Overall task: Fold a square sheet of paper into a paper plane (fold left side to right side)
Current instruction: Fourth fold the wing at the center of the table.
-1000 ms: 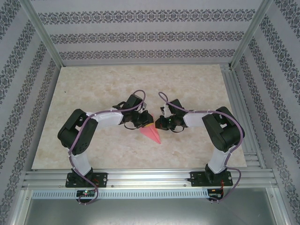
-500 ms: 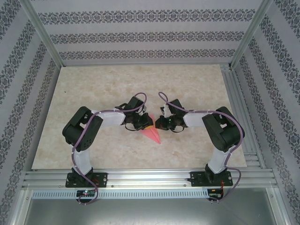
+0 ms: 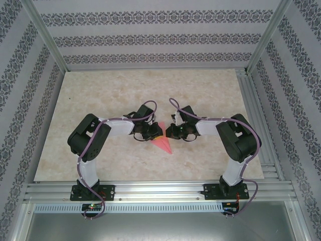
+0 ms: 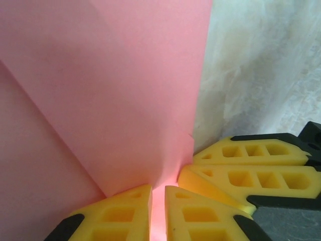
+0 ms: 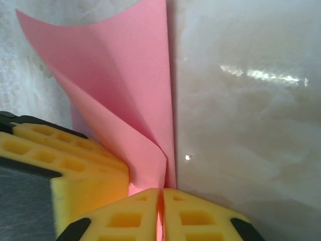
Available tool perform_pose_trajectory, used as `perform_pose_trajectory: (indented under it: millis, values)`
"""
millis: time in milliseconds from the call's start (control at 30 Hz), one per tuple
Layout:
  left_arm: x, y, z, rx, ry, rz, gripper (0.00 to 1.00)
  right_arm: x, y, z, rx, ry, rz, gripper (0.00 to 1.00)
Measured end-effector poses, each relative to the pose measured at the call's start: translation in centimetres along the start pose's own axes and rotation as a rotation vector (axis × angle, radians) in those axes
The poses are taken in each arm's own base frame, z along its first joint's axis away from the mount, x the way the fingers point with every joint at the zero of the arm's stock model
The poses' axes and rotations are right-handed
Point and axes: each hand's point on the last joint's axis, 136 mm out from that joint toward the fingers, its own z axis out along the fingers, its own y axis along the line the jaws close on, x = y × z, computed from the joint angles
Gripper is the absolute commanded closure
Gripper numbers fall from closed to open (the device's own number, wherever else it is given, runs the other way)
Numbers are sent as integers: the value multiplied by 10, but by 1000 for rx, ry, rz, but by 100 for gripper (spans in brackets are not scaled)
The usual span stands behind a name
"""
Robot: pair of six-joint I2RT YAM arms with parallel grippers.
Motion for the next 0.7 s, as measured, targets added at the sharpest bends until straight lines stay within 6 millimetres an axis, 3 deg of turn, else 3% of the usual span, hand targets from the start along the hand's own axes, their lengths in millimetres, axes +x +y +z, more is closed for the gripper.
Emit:
perform_pose_trajectory:
  millis: [233,500,567,700]
  values:
    - [0,0,1,12,-3,6,84,0,2,-6,18,7,8,77]
    - [0,1,1,13,-4,7,84,-5,24,-46,16,-64,-44,77]
    - [0,1,1,13,-4,7,85,2,30,-48,-10,-58,-55,78]
    - [0,0,1,13,-4,7,85,35,32,-35,-47,23,-42,78]
